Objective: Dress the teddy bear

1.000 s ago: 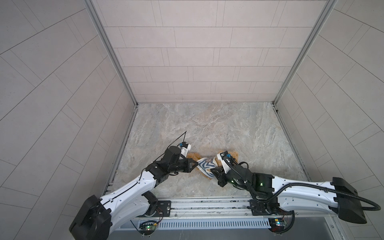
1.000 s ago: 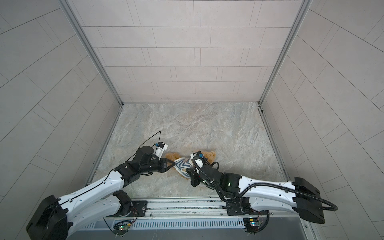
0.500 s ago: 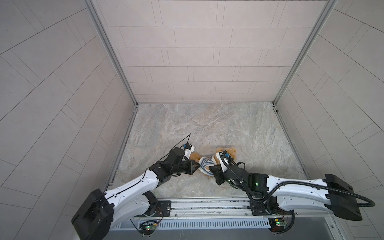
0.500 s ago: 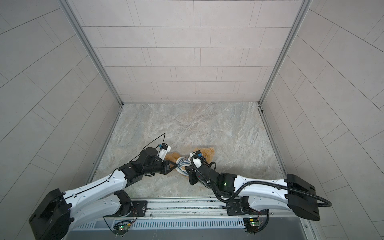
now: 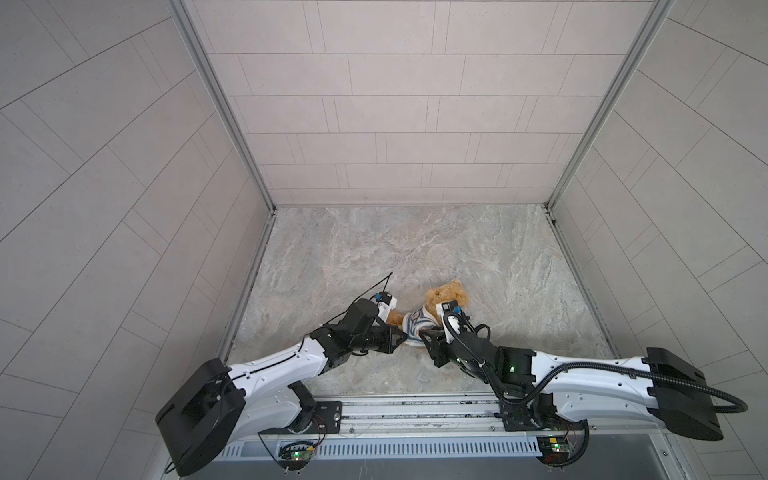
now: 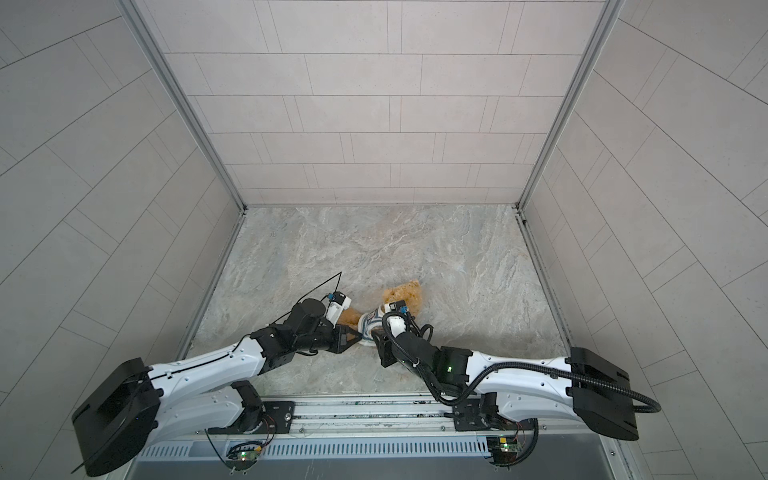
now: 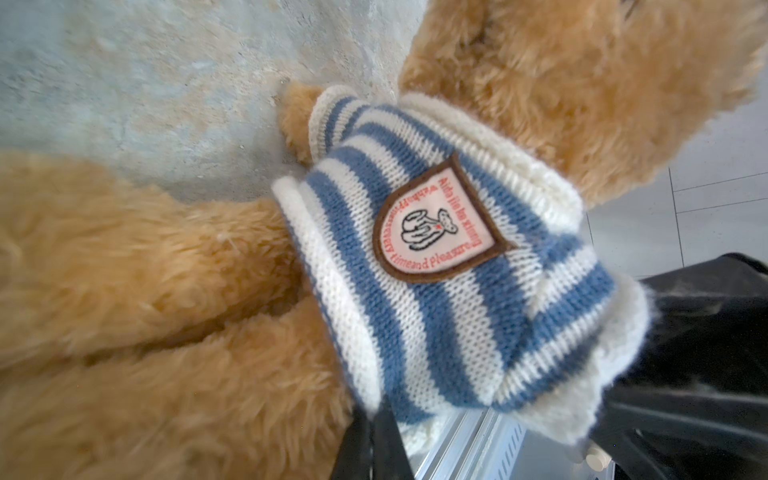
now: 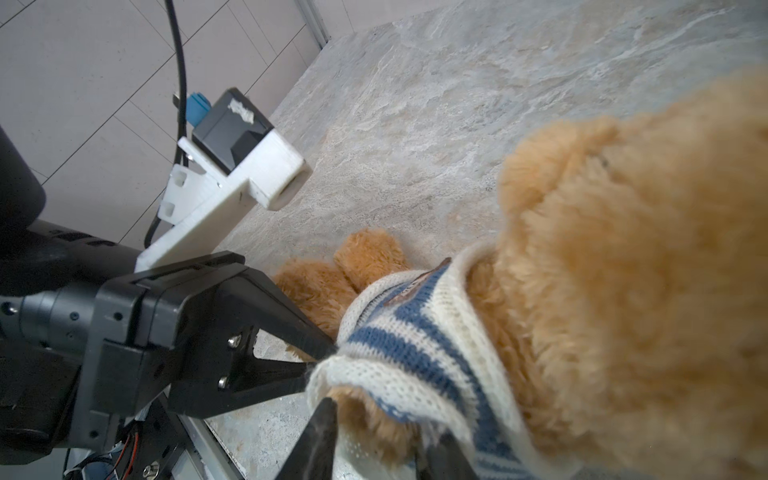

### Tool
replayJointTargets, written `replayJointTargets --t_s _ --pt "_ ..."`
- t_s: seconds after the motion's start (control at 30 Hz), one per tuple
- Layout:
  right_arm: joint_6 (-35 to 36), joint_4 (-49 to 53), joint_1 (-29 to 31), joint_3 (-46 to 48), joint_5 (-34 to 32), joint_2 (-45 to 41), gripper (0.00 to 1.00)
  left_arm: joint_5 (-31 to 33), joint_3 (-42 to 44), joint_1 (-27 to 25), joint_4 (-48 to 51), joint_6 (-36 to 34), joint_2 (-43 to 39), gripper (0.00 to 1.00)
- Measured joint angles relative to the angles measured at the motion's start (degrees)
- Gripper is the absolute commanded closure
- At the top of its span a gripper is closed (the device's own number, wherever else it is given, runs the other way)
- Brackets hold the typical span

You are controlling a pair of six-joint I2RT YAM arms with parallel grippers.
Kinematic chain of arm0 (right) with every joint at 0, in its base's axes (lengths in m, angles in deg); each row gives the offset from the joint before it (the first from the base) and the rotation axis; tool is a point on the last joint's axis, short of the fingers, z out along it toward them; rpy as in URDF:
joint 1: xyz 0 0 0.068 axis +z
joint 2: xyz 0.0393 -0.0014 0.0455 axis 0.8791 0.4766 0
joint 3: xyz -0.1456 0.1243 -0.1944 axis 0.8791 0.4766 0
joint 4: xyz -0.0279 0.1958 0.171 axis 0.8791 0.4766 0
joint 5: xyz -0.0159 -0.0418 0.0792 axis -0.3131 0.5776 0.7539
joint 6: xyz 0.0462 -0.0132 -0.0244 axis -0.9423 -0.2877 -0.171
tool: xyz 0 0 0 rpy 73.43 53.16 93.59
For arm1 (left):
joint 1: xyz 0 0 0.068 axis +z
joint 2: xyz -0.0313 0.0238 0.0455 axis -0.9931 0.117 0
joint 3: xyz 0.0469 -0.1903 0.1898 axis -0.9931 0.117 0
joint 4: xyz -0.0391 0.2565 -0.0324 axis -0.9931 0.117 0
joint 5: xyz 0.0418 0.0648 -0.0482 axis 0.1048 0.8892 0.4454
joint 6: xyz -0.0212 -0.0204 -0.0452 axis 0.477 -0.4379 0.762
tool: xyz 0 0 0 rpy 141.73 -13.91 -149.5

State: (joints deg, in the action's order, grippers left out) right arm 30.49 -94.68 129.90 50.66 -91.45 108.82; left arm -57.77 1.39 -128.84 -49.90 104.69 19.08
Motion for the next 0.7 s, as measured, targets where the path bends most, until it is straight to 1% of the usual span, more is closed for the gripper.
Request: replayJointTargets --t_s 0.07,0.3,0.47,0.57,0.7 --pt "-0.1 -0.1 -0.3 0.0 -0.3 0.7 0.68 0.0 0.0 -1.0 -0.8 0.2 0.9 1.0" --pt "-1.2 -2.0 -1.7 0.3 0.0 4.1 0.67 0.7 0.4 -4.2 -5.2 1.7 3.9 1.0" --pt "-1.7 -4.6 -2.4 0.5 1.1 7.6 0.67 1.3 0.6 -5.2 -7.0 2.1 5.5 1.0" --pt "-1.9 -6.1 -2.4 0.5 1.6 9.2 0.75 1.8 0.9 -5.4 -7.6 2.2 6.1 1.0" --pt "-2.5 -6.8 -2.6 0.8 2.2 9.7 0.94 2.1 1.3 -5.4 -7.7 2.3 6.1 1.0"
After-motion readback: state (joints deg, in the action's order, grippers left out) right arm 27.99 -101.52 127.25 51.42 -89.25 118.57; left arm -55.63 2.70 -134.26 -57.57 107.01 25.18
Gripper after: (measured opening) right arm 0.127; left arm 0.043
